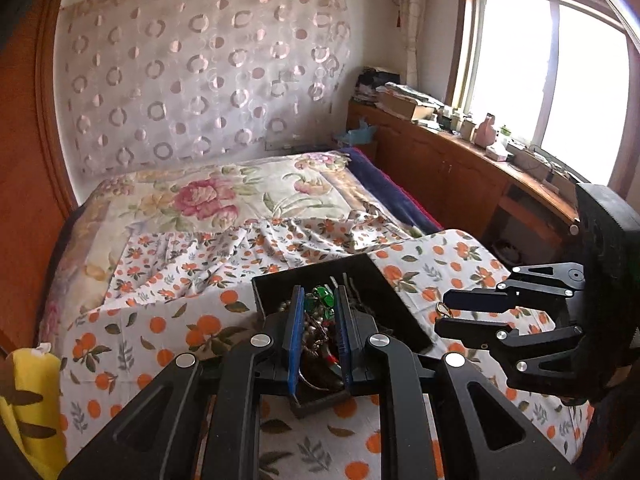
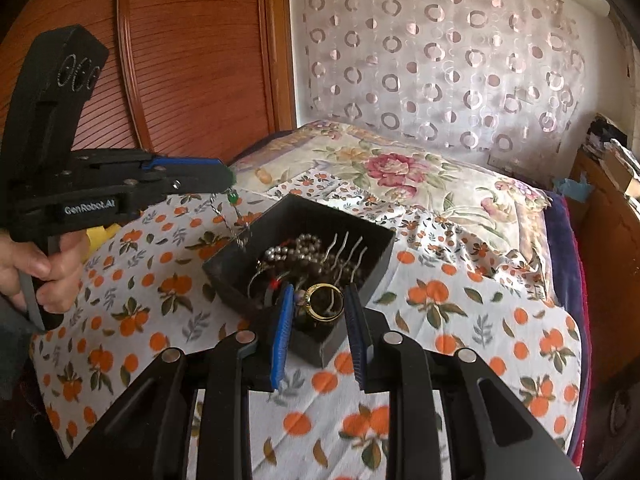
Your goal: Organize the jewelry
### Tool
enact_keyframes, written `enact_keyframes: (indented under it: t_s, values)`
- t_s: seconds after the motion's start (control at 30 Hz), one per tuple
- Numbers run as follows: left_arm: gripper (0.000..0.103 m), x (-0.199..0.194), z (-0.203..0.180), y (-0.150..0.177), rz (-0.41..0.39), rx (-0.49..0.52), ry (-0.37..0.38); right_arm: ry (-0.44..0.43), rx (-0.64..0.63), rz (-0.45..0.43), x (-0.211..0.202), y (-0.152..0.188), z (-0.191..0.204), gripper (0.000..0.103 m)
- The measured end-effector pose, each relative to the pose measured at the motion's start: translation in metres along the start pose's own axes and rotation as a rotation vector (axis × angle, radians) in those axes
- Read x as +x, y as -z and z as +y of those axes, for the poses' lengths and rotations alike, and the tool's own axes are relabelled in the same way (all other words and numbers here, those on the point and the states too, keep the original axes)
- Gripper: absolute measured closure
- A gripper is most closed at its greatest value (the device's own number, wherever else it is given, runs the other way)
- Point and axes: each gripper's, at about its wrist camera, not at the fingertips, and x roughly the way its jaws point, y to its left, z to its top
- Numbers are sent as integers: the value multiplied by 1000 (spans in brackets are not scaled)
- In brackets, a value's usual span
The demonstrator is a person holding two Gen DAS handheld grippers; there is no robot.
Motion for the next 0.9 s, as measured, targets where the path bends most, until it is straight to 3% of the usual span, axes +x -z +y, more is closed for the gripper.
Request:
enact_keyframes:
  t_s: [0.2,0.53,0.67,0.73,0.8,0.87,0.9]
  values:
    - [89,20,10,7,41,-13,-9,-19,1,24,23,-6,3,75]
    - [87,20,14,13,45,-23,-8,-27,52,50,50,-6,-1,74]
    - [74,13,13,19,33,-33,-15,-32,67,45,49,-6,-4,74]
    - [72,7,13,23,29,-35,-23,-28,68,35,45,-6,-3,74]
    - [63,-1,11,28,17,-34,-51,-25,74,26,41,-5,-3,72]
    - [54,-11,10,34,2,-37,-63,-29,87,14,36,-5,-4,59]
    - [46,-14,10,36,-3,-39,-70,-28,89,9,33,-5,-4,59]
